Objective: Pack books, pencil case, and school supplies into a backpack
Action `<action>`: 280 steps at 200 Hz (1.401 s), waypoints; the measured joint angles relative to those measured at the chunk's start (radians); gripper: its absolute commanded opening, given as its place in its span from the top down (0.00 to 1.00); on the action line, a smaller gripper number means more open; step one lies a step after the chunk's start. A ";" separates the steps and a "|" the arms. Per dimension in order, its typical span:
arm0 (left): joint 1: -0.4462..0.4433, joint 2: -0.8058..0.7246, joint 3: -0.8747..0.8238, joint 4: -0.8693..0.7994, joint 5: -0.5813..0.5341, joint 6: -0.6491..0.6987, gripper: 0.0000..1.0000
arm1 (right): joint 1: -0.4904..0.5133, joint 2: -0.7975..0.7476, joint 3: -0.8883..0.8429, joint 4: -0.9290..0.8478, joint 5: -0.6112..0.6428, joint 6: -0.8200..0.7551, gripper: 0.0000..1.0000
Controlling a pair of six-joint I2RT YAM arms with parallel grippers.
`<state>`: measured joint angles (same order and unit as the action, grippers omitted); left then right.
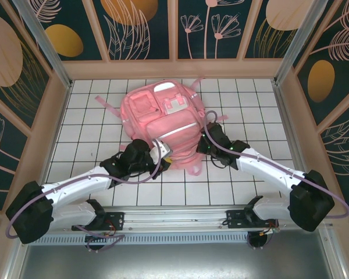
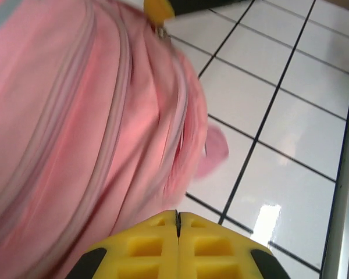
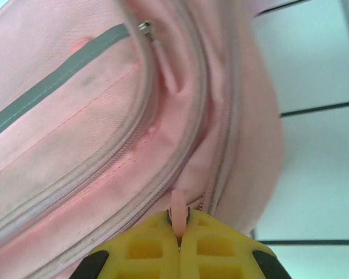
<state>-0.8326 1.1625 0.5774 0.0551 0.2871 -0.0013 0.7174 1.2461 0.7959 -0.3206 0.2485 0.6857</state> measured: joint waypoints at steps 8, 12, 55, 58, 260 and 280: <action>0.000 0.005 0.000 -0.010 0.000 0.000 1.00 | -0.003 -0.005 0.000 -0.002 0.021 -0.009 1.00; 0.000 0.008 0.000 -0.016 0.000 0.000 1.00 | -0.006 -0.011 0.000 -0.003 0.024 -0.019 1.00; 0.000 0.016 0.008 -0.038 -0.022 -0.005 0.50 | -0.064 -0.055 -0.002 0.017 -0.111 -0.092 1.00; 0.000 0.016 0.011 -0.041 -0.026 -0.005 0.46 | -0.069 -0.056 -0.005 0.021 -0.130 -0.097 1.00; -0.084 0.275 0.249 -0.105 -0.049 0.046 0.69 | -0.102 -0.281 -0.112 0.040 -0.426 -0.130 1.00; -0.090 0.244 0.242 -0.103 -0.034 0.005 0.49 | -0.067 -0.344 -0.214 0.072 -0.372 -0.078 1.00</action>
<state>-0.9226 1.4067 0.8192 -0.0483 0.2527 0.0032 0.6502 0.9016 0.5823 -0.2485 -0.1234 0.6079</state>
